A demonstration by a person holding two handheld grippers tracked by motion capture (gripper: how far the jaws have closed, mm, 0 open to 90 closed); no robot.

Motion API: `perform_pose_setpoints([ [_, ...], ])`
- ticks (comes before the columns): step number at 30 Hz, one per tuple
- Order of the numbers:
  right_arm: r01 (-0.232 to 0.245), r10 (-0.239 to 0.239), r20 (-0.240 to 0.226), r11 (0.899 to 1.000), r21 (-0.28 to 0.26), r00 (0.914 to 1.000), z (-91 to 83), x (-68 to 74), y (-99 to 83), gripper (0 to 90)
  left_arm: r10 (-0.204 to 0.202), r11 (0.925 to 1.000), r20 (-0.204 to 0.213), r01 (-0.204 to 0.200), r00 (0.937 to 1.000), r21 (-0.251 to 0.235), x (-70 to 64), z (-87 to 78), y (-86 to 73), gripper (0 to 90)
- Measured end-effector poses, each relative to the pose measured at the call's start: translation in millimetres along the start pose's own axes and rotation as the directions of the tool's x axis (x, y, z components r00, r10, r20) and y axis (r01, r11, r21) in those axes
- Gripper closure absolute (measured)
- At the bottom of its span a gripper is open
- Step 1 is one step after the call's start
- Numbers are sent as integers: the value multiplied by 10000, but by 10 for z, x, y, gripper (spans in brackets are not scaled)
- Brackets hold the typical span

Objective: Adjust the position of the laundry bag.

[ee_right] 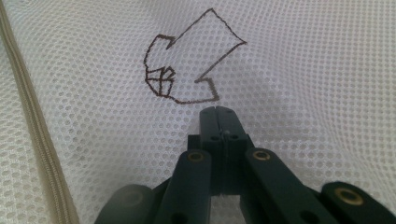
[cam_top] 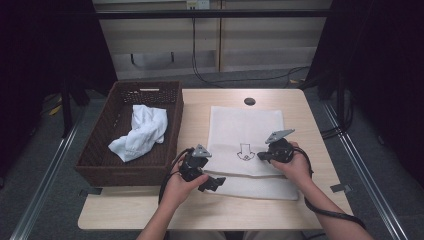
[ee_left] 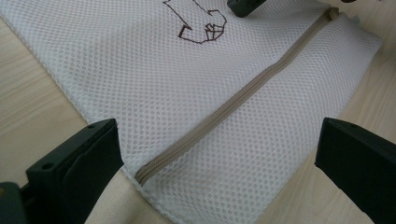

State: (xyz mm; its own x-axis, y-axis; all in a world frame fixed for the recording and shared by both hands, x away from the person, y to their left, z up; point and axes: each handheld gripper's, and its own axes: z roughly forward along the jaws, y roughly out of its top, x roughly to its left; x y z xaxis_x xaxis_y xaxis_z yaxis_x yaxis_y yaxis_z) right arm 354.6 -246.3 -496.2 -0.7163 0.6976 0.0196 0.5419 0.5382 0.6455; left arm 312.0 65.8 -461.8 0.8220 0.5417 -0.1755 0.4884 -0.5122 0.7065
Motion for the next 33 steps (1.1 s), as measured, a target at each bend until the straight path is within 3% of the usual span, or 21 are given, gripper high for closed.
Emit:
perform_pose_setpoints([
  [18, 485, -484, -369, 9988, 1, 9981, 113, 110, 133, 900, 58, 9999, -10, -58, 10000, 138, -14, 6, 4, 1],
  [25, 441, -442, -338, 9990, -47, 9985, 141, 134, 159, 900, 51, 9999, 22, -52, 10000, 152, -17, 17, 3, 1],
  [30, 601, -604, -480, 9982, -81, 9970, 158, 136, 178, 900, 23, 9999, 68, -24, 10000, 105, -22, 32, 0, 1],
  [33, 704, -703, -337, 9975, 22, 9970, 162, 144, 193, 900, 57, 9999, 71, -58, 10000, 136, -23, 37, 0, 1],
])
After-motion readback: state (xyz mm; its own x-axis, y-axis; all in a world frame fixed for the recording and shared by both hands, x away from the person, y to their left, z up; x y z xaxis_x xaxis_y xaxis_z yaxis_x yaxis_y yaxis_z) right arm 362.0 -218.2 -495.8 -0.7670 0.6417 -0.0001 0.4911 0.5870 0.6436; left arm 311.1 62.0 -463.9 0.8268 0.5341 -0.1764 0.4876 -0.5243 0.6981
